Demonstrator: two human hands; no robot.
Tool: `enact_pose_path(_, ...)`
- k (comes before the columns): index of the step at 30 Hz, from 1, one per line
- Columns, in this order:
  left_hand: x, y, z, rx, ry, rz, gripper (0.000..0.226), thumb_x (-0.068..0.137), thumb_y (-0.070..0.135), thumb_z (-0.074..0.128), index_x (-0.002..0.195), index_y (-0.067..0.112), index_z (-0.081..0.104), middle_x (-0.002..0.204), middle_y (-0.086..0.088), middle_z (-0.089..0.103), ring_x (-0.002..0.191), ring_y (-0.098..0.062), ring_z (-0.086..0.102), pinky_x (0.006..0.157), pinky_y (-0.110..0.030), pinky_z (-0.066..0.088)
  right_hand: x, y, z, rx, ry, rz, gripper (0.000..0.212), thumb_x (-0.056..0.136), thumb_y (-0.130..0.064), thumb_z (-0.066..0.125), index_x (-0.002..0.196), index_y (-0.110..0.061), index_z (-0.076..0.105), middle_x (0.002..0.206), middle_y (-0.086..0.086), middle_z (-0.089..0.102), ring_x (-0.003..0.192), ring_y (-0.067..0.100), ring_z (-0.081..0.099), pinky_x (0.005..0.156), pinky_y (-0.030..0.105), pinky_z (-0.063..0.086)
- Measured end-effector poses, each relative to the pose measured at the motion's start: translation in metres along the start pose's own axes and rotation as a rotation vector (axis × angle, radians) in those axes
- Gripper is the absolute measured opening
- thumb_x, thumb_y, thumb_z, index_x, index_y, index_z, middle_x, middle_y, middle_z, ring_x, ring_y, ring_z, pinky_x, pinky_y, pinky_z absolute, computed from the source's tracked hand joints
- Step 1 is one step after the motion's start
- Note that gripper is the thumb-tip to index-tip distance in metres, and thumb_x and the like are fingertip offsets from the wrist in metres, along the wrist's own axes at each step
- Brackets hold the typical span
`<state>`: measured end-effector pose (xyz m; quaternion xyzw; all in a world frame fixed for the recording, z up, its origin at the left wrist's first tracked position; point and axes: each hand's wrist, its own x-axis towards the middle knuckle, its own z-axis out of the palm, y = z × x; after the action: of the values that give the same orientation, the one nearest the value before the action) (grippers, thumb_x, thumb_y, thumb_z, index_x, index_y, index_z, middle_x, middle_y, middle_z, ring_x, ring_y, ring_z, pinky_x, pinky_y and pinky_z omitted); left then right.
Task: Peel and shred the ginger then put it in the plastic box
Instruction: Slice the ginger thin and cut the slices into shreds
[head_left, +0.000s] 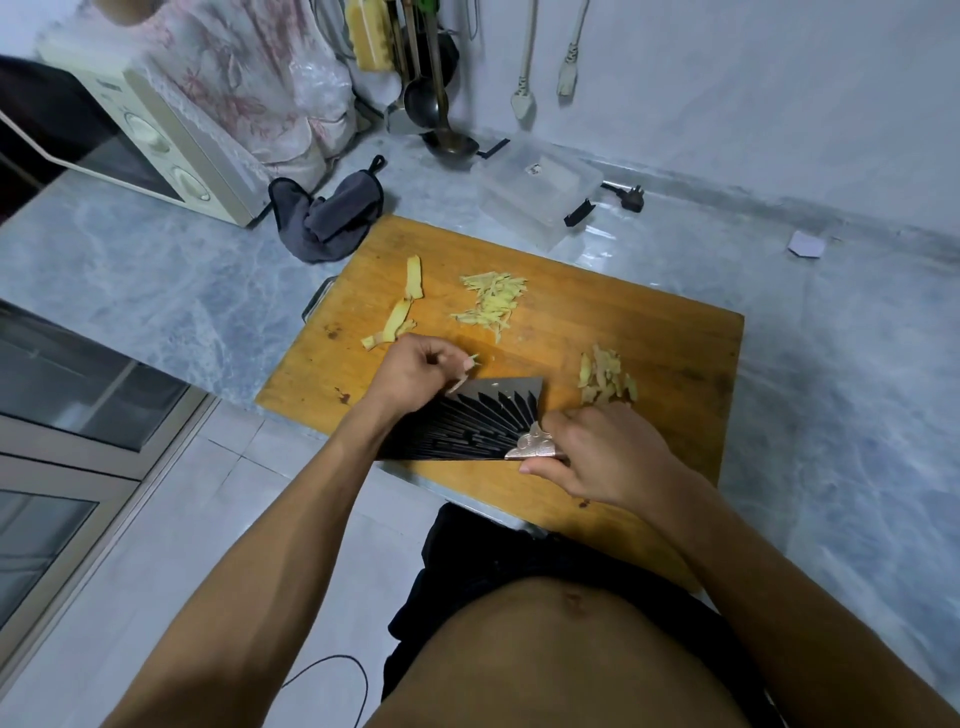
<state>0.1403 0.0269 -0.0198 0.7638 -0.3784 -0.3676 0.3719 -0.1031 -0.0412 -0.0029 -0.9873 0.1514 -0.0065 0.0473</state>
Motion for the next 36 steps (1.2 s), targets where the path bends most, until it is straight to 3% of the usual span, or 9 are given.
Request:
enact_pose_path(6, -0.024, 0.0, -0.025, -0.097, 0.421, 0.194, 0.01, 0.09, 0.024, 0.072, 0.092, 0.015, 0.077, 0.086, 0.006, 0.074, 0.081, -0.007, 0.069, 0.077, -0.022, 0.053, -0.003, 0.009, 0.003, 0.108, -0.001, 0.166, 0.055, 0.094, -0.066, 0.042, 0.078, -0.014, 0.053, 0.055, -0.007, 0.041, 0.046, 0.014, 0.043, 0.042, 0.029, 0.032)
enact_pose_path(10, -0.039, -0.013, -0.038, -0.1, 0.492, 0.21, 0.012, 0.09, 0.022, 0.072, 0.095, 0.013, 0.077, 0.087, 0.003, 0.074, 0.079, -0.007, 0.067, 0.075, -0.021, 0.052, -0.001, 0.011, 0.001, 0.173, -0.084, 0.367, 0.05, 0.096, -0.066, 0.04, 0.087, -0.018, 0.052, 0.069, -0.004, 0.052, 0.058, 0.013, 0.051, 0.05, 0.03, 0.039)
enact_pose_path(15, -0.042, -0.045, -0.021, 0.065, 0.283, 0.194, 0.007, 0.087, 0.02, 0.075, 0.093, 0.023, 0.076, 0.089, 0.011, 0.072, 0.08, 0.004, 0.062, 0.073, -0.018, 0.047, 0.007, 0.013, 0.0, 0.258, -0.057, 0.488, 0.049, 0.095, -0.064, 0.044, 0.084, -0.017, 0.052, 0.066, -0.005, 0.049, 0.056, 0.012, 0.047, 0.048, 0.027, 0.032)
enact_pose_path(19, -0.025, -0.062, -0.014, 0.459, 0.117, 0.279, 0.02, 0.088, 0.032, 0.073, 0.106, 0.024, 0.077, 0.111, 0.004, 0.066, 0.106, -0.014, 0.058, 0.086, -0.034, 0.051, 0.011, 0.011, -0.003, 0.303, -0.05, 0.495, 0.048, 0.095, -0.064, 0.045, 0.084, -0.018, 0.054, 0.066, -0.005, 0.05, 0.056, 0.011, 0.049, 0.047, 0.027, 0.029)
enact_pose_path(23, -0.009, -0.046, -0.021, 0.65, -0.128, 0.262, 0.044, 0.09, 0.029, 0.07, 0.133, 0.025, 0.062, 0.143, -0.001, 0.048, 0.13, -0.021, 0.044, 0.105, -0.036, 0.043, 0.011, 0.008, -0.001, 0.346, -0.03, 0.507, 0.05, 0.095, -0.065, 0.045, 0.086, -0.016, 0.057, 0.068, -0.002, 0.055, 0.06, 0.015, 0.055, 0.055, 0.031, 0.044)
enact_pose_path(26, 0.002, -0.034, -0.027, 0.77, -0.309, 0.274, 0.047, 0.09, 0.024, 0.07, 0.136, 0.021, 0.059, 0.144, -0.003, 0.045, 0.132, -0.02, 0.041, 0.111, -0.03, 0.036, 0.01, 0.009, -0.001, 0.365, -0.04, 0.532, 0.052, 0.095, -0.065, 0.044, 0.088, -0.016, 0.058, 0.069, -0.001, 0.056, 0.062, 0.016, 0.056, 0.058, 0.033, 0.048)
enact_pose_path(29, 0.005, -0.028, -0.027, 0.818, -0.378, 0.297, 0.041, 0.091, 0.015, 0.067, 0.132, 0.015, 0.062, 0.138, -0.007, 0.047, 0.126, -0.024, 0.048, 0.103, -0.017, 0.03, 0.01, 0.011, -0.002, 0.365, -0.032, 0.547, 0.053, 0.095, -0.064, 0.044, 0.088, -0.014, 0.059, 0.069, 0.001, 0.057, 0.061, 0.016, 0.056, 0.054, 0.031, 0.042)
enact_pose_path(32, 0.008, -0.022, -0.023, 0.869, -0.379, 0.253, 0.033, 0.094, 0.022, 0.064, 0.127, 0.015, 0.06, 0.132, -0.007, 0.05, 0.115, -0.026, 0.053, 0.092, -0.023, 0.037, 0.01, 0.013, -0.005, 0.398, 0.013, 0.562, 0.052, 0.095, -0.064, 0.046, 0.084, -0.014, 0.059, 0.067, 0.0, 0.057, 0.06, 0.015, 0.055, 0.053, 0.03, 0.039)
enact_pose_path(36, 0.012, -0.021, -0.017, 0.818, -0.292, 0.23, 0.018, 0.09, 0.022, 0.067, 0.104, 0.013, 0.061, 0.099, -0.004, 0.059, 0.087, -0.025, 0.06, 0.069, -0.025, 0.04, 0.018, 0.022, -0.011, 0.436, 0.047, 0.585, 0.054, 0.094, -0.063, 0.048, 0.078, -0.012, 0.058, 0.065, 0.003, 0.058, 0.059, 0.018, 0.056, 0.051, 0.03, 0.034)
